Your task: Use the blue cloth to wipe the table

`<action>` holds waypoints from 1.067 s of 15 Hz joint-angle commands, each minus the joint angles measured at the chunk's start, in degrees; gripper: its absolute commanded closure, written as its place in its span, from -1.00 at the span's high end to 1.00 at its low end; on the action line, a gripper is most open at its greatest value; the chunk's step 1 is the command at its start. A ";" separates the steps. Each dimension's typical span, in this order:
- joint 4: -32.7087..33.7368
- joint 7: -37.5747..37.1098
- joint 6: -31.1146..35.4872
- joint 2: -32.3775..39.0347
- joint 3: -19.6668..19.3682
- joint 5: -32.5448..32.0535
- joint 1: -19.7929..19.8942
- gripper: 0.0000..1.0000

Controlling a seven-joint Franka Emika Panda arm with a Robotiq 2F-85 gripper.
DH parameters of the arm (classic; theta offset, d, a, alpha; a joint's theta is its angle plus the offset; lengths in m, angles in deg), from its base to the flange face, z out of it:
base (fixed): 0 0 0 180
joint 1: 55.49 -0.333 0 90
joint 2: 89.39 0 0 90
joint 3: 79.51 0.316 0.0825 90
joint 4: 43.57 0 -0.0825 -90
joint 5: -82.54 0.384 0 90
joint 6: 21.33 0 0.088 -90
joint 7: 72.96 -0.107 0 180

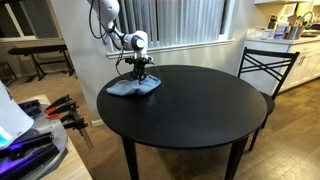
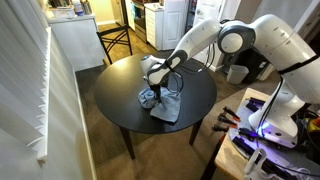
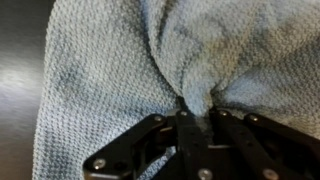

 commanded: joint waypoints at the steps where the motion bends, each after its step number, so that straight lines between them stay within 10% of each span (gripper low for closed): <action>1: -2.13 1.11 6.92 -0.08 -1.95 1.48 6.99 -0.90; 8: -7.20 0.86 18.31 -3.12 -6.26 5.05 20.99 -0.91; 16: -10.17 -1.60 11.69 -4.54 -14.61 -0.24 19.55 -0.90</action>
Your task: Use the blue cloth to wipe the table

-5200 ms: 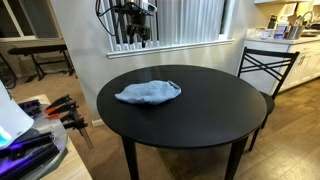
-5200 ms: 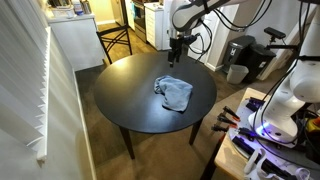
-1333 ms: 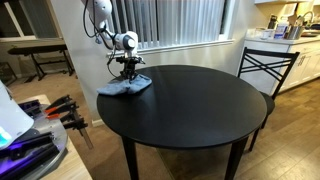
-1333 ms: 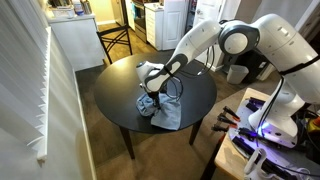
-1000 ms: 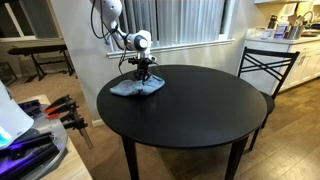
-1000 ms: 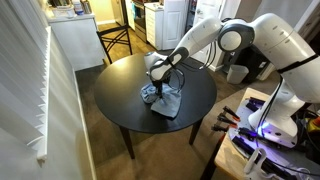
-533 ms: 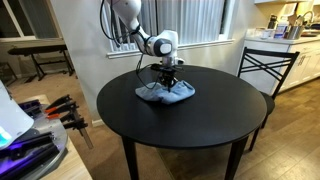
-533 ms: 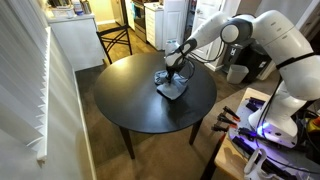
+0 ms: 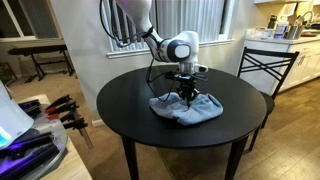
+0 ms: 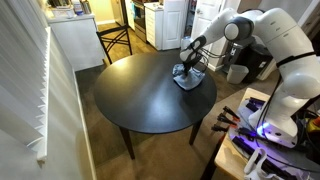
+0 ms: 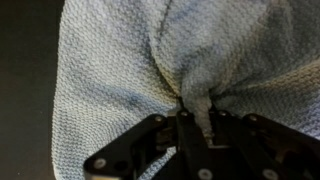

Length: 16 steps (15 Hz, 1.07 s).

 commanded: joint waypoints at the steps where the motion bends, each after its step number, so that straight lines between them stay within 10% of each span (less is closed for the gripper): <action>1: -4.85 -0.78 -5.36 -2.90 -0.75 -3.84 -3.81 -0.90; 16: -2.00 4.66 -20.83 0.55 15.67 -7.78 -22.48 -0.90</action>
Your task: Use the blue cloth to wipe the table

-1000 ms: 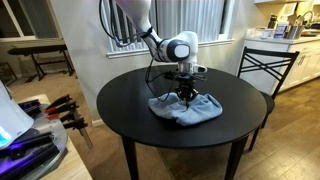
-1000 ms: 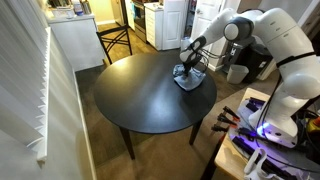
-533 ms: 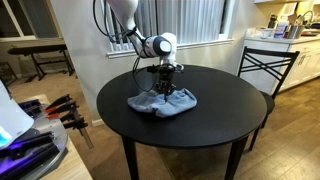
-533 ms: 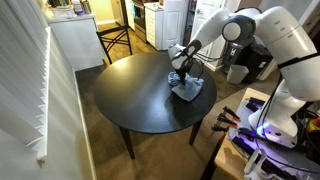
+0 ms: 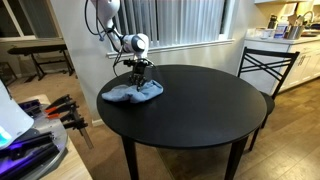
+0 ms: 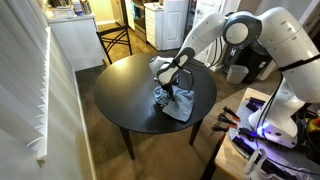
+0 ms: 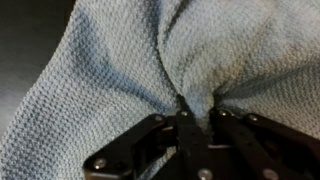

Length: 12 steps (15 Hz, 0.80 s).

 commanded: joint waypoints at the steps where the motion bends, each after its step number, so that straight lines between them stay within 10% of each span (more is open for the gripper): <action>1: 5.51 4.24 -2.44 5.11 3.83 0.04 -3.29 -0.90; 12: 34.98 5.39 3.16 18.94 3.03 3.63 -2.99 -0.89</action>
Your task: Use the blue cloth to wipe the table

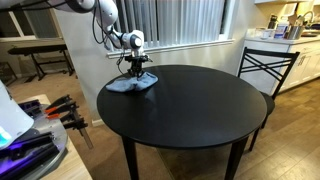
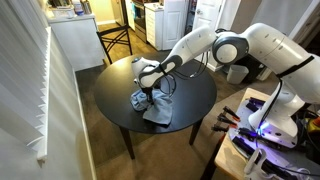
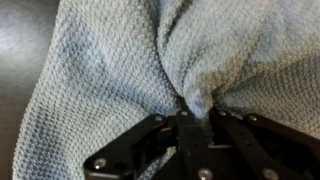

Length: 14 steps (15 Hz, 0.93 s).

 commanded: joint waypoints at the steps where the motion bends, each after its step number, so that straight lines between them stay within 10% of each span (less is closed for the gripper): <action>1: 10.40 1.42 7.12 6.76 -1.44 1.84 3.26 -0.89; 14: 0.19 -2.61 25.97 2.58 -5.92 1.79 17.51 -0.90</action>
